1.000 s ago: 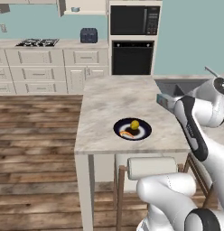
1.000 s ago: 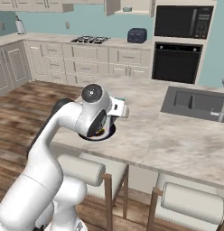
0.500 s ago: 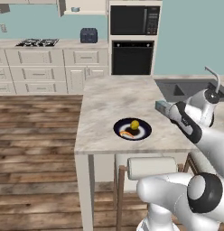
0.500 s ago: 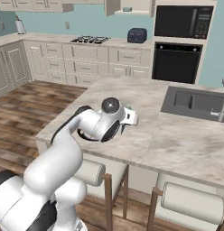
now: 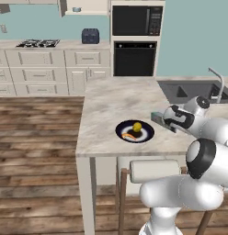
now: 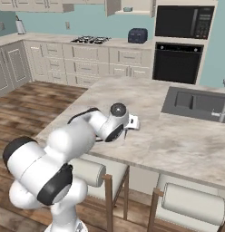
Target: Retrieve the tupperware and aluminum foil from the cabinet and place them on the dining counter near the plate with lemon and shrimp to prepare for storing leftovers.
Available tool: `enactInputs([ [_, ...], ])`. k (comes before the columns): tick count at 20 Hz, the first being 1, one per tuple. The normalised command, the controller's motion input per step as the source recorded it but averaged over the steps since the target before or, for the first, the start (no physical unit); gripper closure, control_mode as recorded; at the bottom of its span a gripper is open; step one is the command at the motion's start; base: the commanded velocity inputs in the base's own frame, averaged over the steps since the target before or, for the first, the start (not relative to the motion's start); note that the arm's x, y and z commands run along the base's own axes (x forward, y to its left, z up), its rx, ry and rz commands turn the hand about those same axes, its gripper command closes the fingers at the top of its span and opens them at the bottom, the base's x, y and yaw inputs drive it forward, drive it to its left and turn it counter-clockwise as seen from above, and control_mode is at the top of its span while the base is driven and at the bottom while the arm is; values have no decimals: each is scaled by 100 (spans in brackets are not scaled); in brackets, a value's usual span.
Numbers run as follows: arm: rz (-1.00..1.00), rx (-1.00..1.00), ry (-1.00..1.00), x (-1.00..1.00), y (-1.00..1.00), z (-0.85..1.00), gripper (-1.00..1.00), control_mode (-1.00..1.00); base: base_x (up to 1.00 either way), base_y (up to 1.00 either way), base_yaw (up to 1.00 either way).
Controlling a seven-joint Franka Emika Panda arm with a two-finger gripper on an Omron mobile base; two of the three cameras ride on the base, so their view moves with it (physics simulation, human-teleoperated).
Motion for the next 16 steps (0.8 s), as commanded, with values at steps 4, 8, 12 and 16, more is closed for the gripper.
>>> enactInputs([
  [4,4,0,6,47,-5,-45,100,-100,0,0,0],
  [8,2,0,6,54,-3,-39,100,-100,0,0,0],
  [12,2,0,3,54,-9,-46,100,-100,0,0,0],
  [16,4,0,1,44,-11,-57,-100,-100,0,0,0],
])
